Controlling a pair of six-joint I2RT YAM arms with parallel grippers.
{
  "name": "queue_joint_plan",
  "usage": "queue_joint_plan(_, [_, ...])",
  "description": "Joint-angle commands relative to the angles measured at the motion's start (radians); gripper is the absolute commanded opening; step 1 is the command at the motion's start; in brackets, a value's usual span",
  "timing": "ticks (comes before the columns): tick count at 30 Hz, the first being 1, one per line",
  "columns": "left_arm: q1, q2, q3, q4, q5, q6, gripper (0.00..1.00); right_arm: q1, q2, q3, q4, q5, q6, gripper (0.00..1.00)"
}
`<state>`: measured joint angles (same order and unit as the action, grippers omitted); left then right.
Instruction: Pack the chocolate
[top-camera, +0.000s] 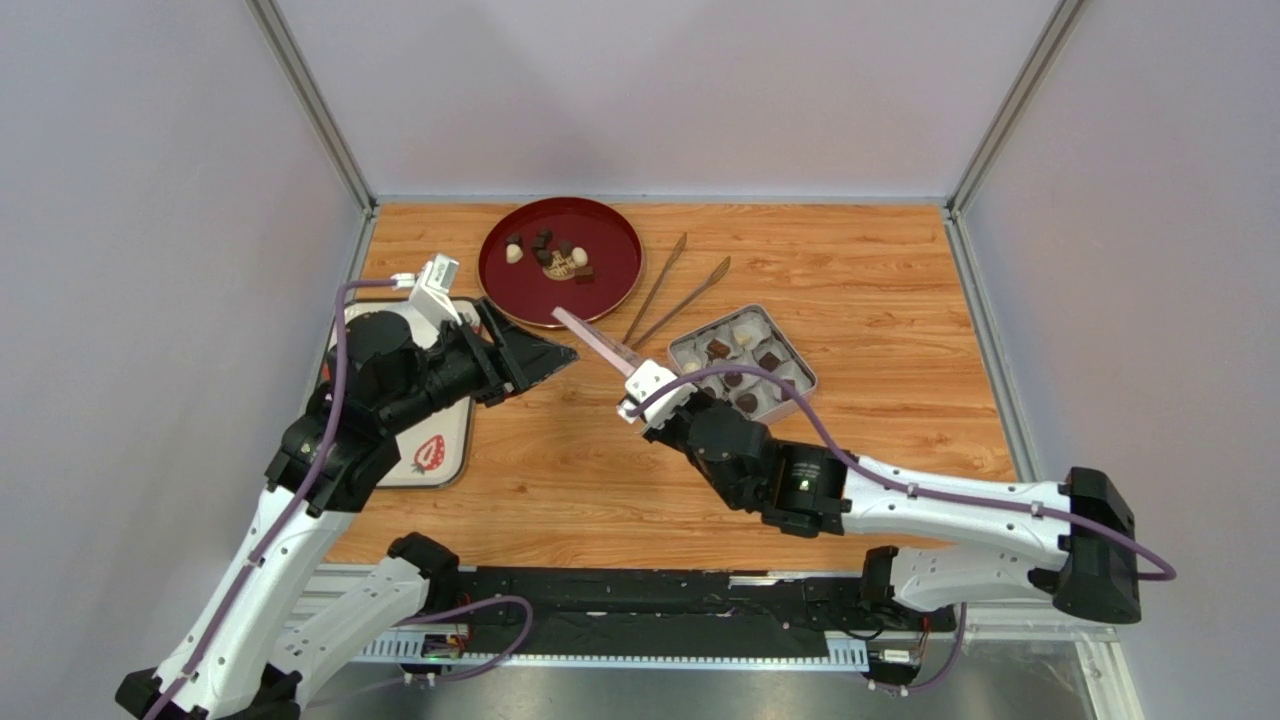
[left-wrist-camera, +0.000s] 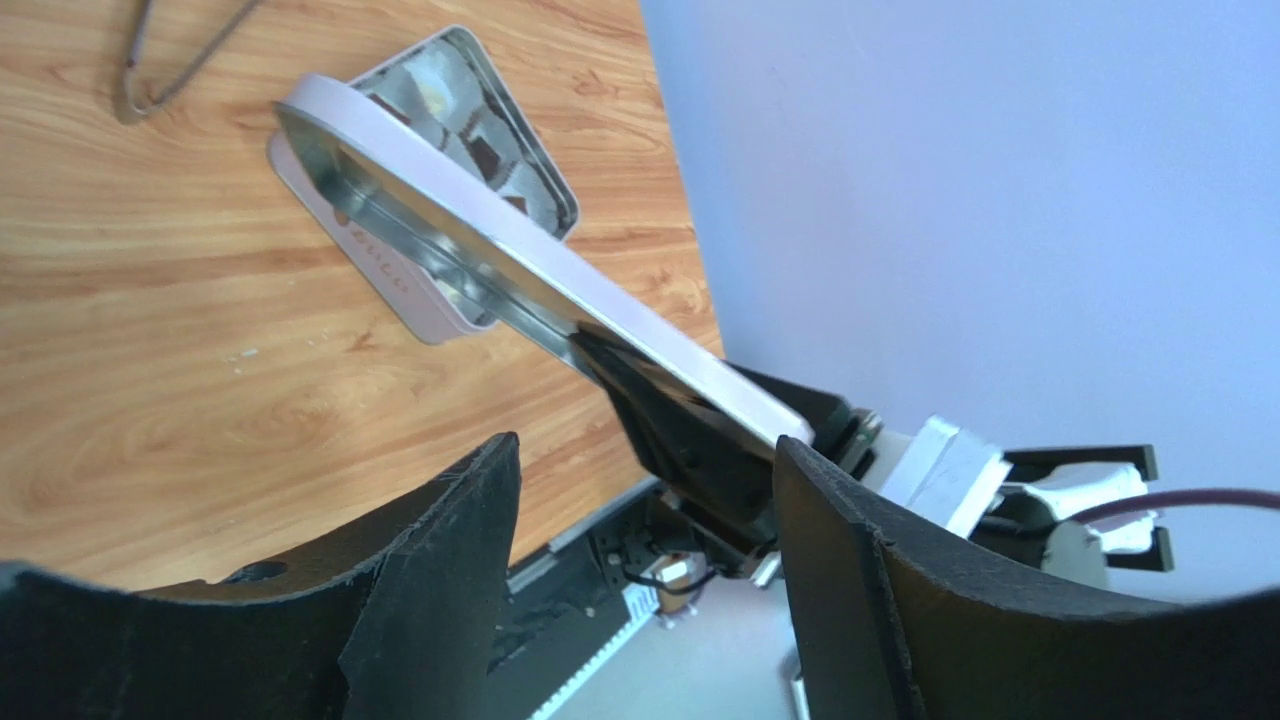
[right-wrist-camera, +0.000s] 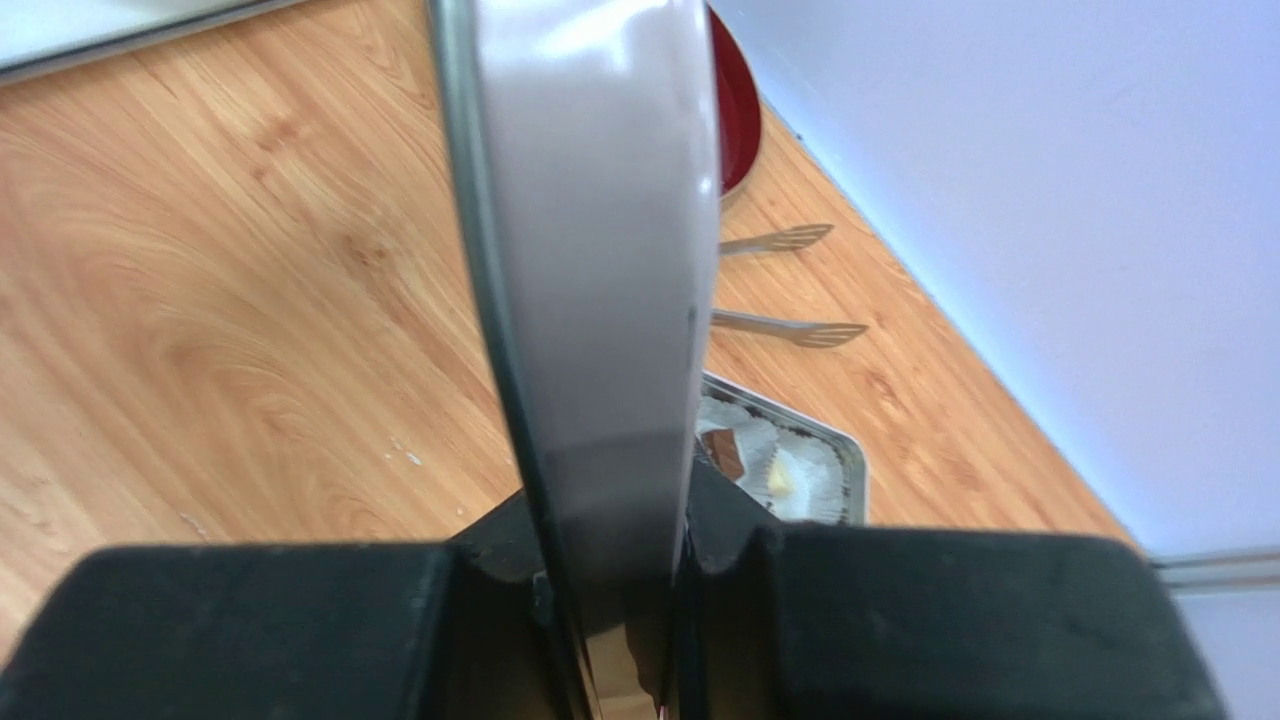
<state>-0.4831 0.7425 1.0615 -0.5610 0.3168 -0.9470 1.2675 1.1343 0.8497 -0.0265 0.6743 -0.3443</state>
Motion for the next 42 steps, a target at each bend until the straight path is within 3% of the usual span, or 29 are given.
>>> queue_joint_plan(1, [-0.003,-0.008,0.009,0.040,0.058,-0.065,0.72,0.061,0.039,0.005,0.161,0.186,-0.113,0.12])
queue_joint_plan(9, [-0.003,0.005,-0.032,-0.036,0.030,-0.064,0.74,0.124,0.131,0.018,0.252,0.251,-0.177,0.12])
queue_joint_plan(20, [-0.003,0.023,-0.083,-0.005,0.005,-0.067,0.74,0.182,0.228,0.026,0.361,0.330,-0.259,0.13])
queue_joint_plan(25, [-0.003,-0.005,-0.146,-0.005,-0.059,-0.091,0.69,0.190,0.258,0.026,0.419,0.363,-0.295,0.15])
queue_joint_plan(33, [-0.003,-0.072,-0.244,0.118,-0.139,-0.251,0.60,0.210,0.337,0.037,0.491,0.419,-0.383,0.17])
queue_joint_plan(42, [-0.003,-0.025,-0.253,0.145,-0.094,-0.280,0.54,0.237,0.421,0.049,0.619,0.458,-0.492,0.18])
